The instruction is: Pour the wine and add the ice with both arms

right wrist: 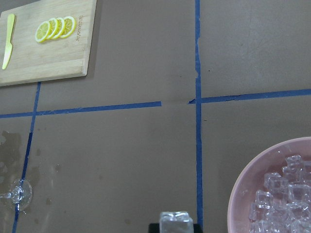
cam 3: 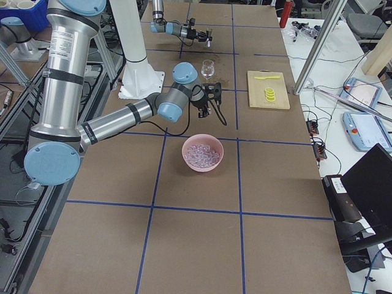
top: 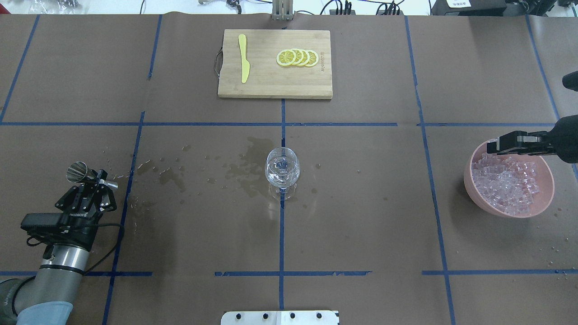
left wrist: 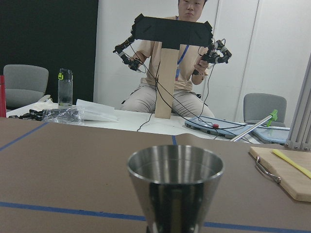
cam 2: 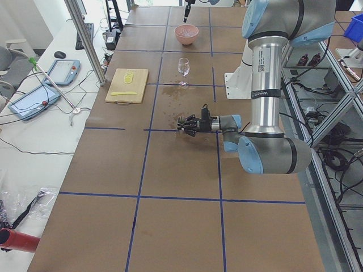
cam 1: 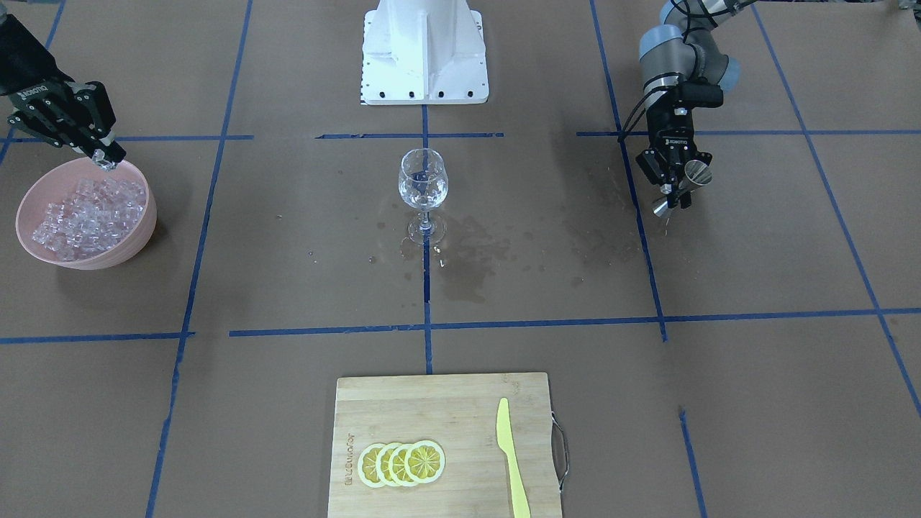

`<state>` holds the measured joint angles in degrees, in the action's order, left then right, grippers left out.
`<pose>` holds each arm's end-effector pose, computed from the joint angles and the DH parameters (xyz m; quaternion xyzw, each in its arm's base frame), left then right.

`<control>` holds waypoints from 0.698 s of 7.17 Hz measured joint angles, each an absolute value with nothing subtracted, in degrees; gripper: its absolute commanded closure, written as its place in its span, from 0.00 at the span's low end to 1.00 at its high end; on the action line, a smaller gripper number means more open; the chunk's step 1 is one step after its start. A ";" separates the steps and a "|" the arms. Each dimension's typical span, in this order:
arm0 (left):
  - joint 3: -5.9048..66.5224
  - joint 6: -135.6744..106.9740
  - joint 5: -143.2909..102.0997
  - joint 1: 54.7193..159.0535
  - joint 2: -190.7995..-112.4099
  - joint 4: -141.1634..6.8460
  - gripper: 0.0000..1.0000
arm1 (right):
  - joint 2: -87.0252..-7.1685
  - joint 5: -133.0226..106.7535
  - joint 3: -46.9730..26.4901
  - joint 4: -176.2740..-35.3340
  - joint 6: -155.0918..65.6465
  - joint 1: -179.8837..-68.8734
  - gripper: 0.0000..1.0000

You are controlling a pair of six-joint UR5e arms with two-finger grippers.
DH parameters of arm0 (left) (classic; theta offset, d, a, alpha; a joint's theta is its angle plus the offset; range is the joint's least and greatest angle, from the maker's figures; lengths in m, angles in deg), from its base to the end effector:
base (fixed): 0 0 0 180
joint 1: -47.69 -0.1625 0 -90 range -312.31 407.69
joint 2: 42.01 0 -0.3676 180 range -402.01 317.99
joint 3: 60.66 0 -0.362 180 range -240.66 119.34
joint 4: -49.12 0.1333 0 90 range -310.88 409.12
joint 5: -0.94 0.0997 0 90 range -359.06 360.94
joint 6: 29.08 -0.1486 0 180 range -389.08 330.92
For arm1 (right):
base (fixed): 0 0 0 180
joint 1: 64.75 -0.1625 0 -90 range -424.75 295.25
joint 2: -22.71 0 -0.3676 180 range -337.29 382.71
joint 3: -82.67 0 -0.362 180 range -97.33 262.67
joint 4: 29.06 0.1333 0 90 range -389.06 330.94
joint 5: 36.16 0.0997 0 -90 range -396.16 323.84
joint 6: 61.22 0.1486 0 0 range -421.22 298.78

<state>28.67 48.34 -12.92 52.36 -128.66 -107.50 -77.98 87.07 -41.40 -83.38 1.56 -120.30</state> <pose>0.3931 -0.3106 0.4827 0.5823 0.3254 -0.2732 0.6932 -0.1959 -0.3773 0.3585 0.1256 -0.5188 0.0674 0.8429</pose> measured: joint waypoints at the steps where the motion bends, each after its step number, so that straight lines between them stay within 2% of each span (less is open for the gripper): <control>1: 27.11 48.13 -11.73 52.02 -129.84 -107.48 1.00 | -77.89 87.05 -41.42 -83.33 1.65 -120.29 1.00; 3: 26.13 47.23 -10.87 51.92 -130.50 -107.49 1.00 | -77.52 87.05 -41.43 -83.27 1.89 -120.29 1.00; 4: 26.02 46.63 -10.79 51.91 -130.50 -107.50 0.97 | -77.39 87.04 -41.43 -83.23 2.16 -120.30 1.00; 5: 25.96 46.31 -10.77 51.91 -130.52 -107.48 0.90 | -77.35 87.01 -41.39 -83.21 2.31 -120.29 1.00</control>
